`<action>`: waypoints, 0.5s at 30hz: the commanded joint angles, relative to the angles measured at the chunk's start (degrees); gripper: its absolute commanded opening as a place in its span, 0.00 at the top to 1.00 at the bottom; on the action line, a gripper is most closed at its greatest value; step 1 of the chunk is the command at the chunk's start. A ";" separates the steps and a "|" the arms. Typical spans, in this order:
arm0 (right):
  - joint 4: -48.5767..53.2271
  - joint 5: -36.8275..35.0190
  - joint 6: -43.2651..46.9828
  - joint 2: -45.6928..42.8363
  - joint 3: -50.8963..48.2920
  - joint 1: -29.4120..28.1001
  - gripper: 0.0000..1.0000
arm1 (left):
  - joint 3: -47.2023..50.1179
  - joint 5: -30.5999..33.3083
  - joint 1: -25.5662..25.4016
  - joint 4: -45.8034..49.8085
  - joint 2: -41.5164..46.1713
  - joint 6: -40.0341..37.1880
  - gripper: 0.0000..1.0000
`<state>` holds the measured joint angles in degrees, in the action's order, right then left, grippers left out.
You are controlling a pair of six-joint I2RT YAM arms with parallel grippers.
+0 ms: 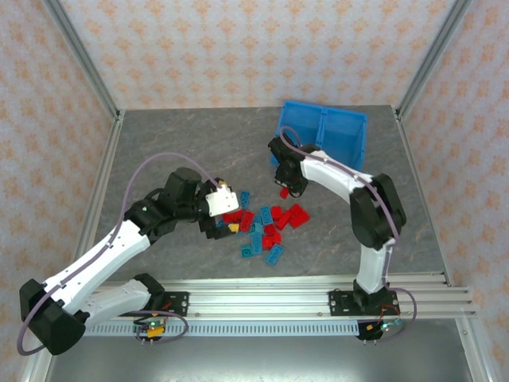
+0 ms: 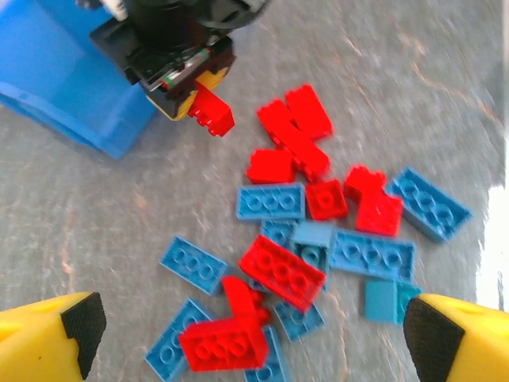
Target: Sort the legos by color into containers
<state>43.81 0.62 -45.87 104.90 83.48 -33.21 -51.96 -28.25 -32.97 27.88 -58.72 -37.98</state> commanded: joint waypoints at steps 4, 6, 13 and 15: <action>-0.45 -24.86 10.69 -13.20 2.97 1.71 0.77 | -5.61 4.53 0.12 -14.58 -4.67 18.83 0.00; 0.15 -27.22 14.19 -13.22 3.97 5.15 0.76 | -7.54 4.38 0.10 -15.67 -6.20 21.16 0.00; -4.40 -24.72 26.55 -3.81 8.23 16.97 0.74 | -11.35 4.97 0.17 -12.84 -6.01 17.92 0.00; -3.93 -20.19 26.64 0.61 11.79 19.92 0.73 | -11.57 4.70 0.14 -10.00 -5.21 15.23 0.00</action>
<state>40.23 -22.28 -24.34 101.01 91.70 -15.66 -61.69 -24.40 -32.97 14.98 -65.47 -20.12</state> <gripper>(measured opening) 0.270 0.997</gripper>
